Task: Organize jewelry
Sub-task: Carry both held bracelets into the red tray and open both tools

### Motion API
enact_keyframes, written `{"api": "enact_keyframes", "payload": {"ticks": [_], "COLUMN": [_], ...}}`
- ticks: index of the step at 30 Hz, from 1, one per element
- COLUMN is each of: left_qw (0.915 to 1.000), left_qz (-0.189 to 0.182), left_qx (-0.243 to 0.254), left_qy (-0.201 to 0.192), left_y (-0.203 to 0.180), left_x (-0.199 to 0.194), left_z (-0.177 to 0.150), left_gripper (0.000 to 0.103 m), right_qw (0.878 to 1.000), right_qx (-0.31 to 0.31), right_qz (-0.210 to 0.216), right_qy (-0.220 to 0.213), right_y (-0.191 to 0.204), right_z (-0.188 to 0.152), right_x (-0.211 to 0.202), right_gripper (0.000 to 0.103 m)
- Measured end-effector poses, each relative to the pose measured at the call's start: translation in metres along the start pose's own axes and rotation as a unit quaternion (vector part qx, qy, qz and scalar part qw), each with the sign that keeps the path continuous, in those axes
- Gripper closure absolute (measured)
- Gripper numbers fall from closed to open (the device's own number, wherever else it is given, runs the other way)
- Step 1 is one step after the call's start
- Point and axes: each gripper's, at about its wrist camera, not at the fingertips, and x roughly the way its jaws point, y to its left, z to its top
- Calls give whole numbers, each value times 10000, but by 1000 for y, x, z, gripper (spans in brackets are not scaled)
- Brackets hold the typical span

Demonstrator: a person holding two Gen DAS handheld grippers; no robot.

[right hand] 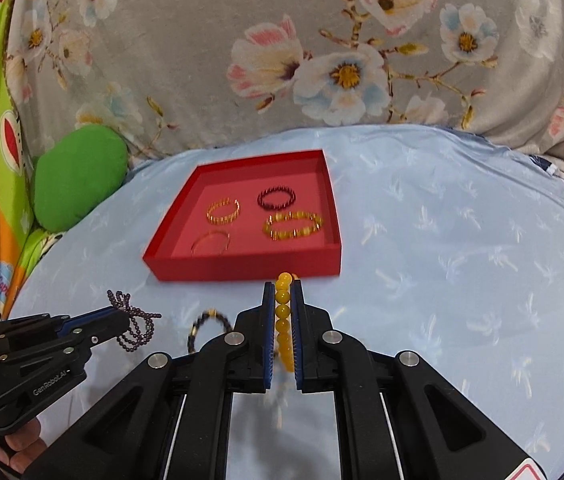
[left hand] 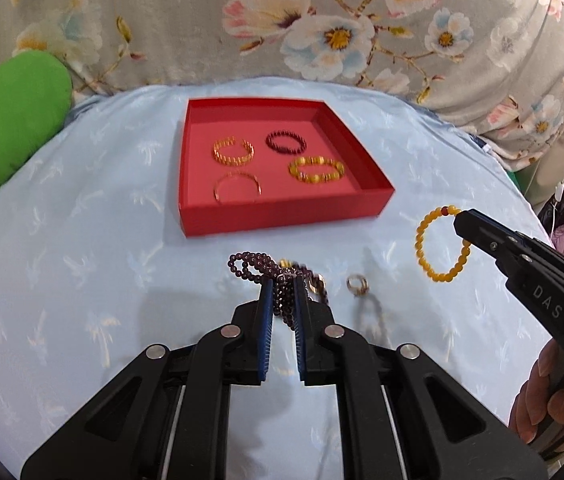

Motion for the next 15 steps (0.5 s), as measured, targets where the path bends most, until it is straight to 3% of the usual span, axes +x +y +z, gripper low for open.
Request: {"api": "enact_keyframes", "payload": {"ticks": [8,15], "left_qw": [9994,9993], "left_qz": [73,73], "left_qx": [102,100], "left_qy": [-337,-340], "left_y": [6,15], "left_x": [10,39], "left_z": [59,93], "left_gripper": [94,93], "right_qw": [9999,9991], "right_qx": [-17,57], "right_qz": [140,425], "right_qy": [-90,54], "right_y": [10,22], "right_z": [48,74], "right_x": [36,80], "right_gripper": [96,96]}}
